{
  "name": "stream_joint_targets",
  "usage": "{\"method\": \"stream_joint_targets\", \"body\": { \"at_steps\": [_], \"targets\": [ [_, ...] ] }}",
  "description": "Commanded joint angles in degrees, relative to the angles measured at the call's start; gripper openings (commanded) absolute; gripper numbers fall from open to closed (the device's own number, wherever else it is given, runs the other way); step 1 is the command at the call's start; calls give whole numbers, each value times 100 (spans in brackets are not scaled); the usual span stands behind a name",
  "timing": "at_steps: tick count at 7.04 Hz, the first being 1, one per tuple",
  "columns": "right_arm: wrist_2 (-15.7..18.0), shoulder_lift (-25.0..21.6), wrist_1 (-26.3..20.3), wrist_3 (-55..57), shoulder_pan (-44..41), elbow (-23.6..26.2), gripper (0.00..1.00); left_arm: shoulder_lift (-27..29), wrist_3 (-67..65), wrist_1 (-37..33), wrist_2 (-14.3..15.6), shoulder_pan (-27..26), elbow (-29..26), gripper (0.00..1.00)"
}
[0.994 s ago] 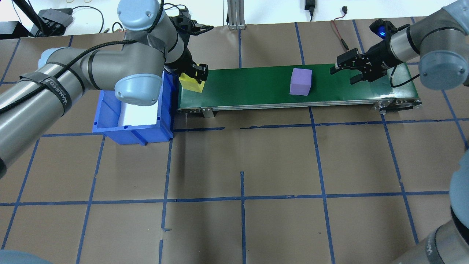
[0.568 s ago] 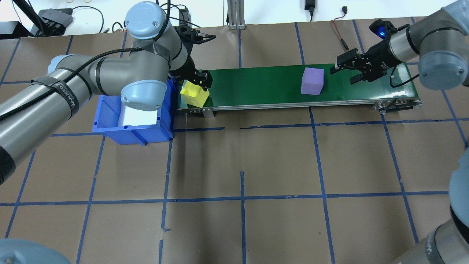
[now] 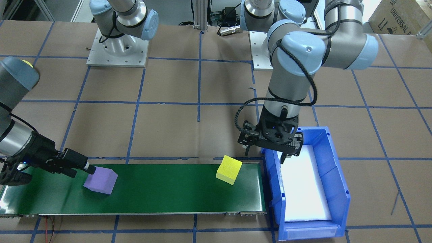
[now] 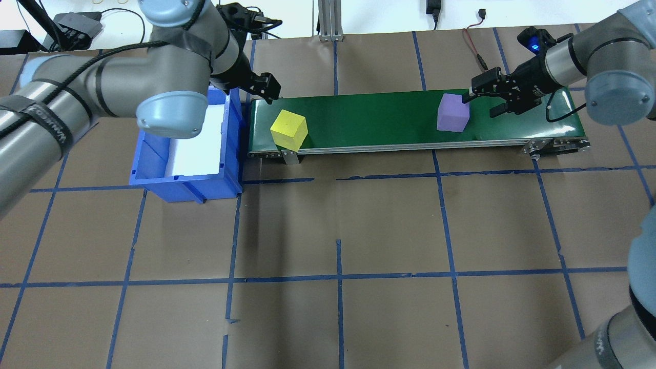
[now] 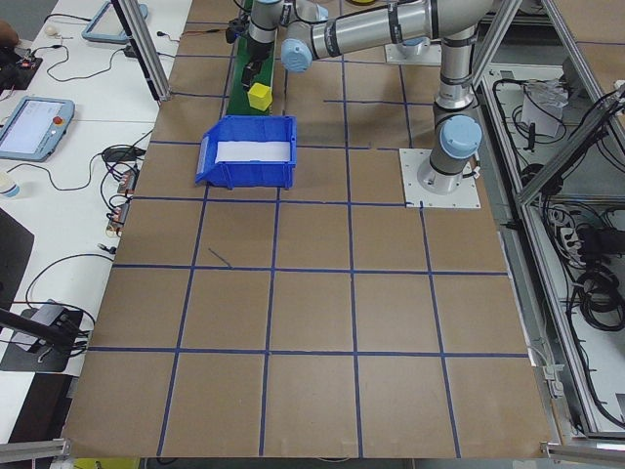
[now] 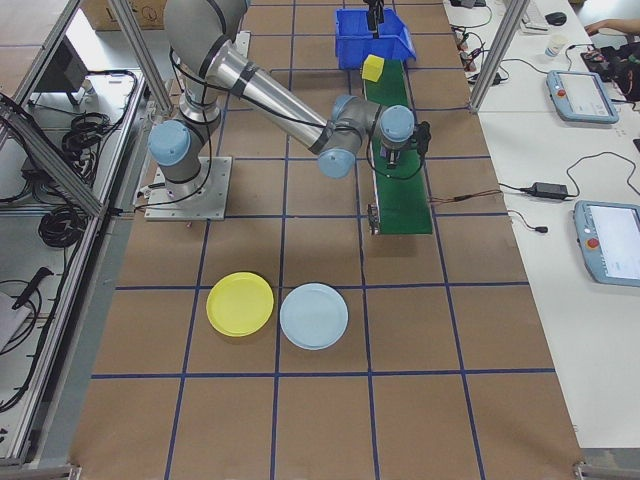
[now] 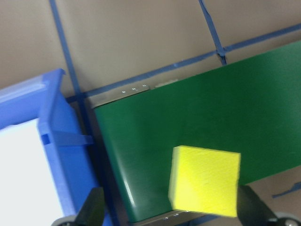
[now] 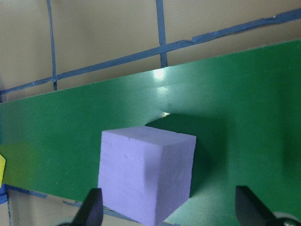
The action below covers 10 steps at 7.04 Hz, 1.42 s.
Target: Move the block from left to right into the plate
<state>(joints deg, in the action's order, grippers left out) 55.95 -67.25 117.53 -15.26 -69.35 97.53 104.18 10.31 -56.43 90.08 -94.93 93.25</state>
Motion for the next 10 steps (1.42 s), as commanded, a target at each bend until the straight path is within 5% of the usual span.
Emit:
{"method": "stream_joint_targets", "body": {
  "at_steps": [1, 4, 6, 7, 8, 9, 10],
  "targets": [
    [-5, 45, 7, -3, 0, 3, 100, -676, 77, -1093, 36, 412, -26, 100],
    [-5, 421, 59, 6, 0, -76, 100, -1828, 68, -2844, 53, 774, -17, 100],
    [12, 519, 418, -12, 0, -146, 100, -1901, 86, -3032, 1, 836, -43, 100],
    [352, 537, 837, -38, 18, -120, 96, -1901, 77, -3032, 1, 801, -17, 100],
    [1016, 477, 1094, -38, 18, -120, 78, -1901, 77, -3032, 18, 801, 18, 100],
    [1284, 450, 1097, -64, 26, -111, 52, -1901, 77, -3032, 9, 801, 27, 100],
    [1469, 389, 1079, -91, 122, -111, 36, -1901, 77, -3032, -8, 801, 53, 100]
  ]
}}
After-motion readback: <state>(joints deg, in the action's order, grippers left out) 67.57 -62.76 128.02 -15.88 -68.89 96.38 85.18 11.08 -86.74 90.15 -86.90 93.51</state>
